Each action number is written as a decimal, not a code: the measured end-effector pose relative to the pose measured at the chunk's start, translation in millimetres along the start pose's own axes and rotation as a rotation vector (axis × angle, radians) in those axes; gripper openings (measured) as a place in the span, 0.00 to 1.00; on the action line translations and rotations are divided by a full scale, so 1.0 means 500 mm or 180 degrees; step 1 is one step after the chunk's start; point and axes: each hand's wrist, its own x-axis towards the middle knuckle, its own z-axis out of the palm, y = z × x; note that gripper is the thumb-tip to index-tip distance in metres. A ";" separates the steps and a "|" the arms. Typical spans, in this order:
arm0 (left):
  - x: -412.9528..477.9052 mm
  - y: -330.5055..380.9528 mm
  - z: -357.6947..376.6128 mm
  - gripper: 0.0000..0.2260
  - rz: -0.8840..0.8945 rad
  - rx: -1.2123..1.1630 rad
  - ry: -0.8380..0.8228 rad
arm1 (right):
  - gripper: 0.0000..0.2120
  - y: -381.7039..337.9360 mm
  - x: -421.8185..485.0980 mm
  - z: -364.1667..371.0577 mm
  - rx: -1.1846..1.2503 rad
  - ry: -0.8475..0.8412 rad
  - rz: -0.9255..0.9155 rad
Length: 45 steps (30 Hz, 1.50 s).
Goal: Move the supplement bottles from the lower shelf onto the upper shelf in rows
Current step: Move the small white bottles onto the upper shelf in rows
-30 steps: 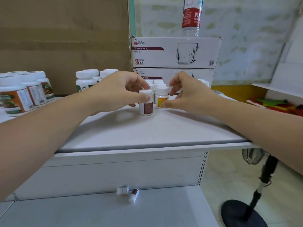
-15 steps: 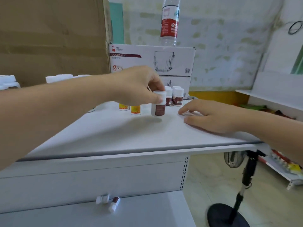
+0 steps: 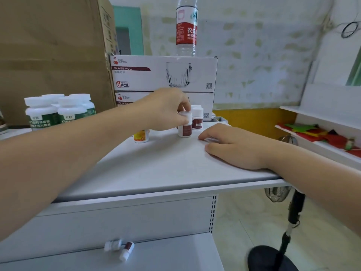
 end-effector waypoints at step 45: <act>-0.738 -0.240 -0.042 0.12 -0.0389 -0.0086 -0.1148 | 0.12 -0.378 -0.227 0.253 -0.0252 -0.0418 0.0119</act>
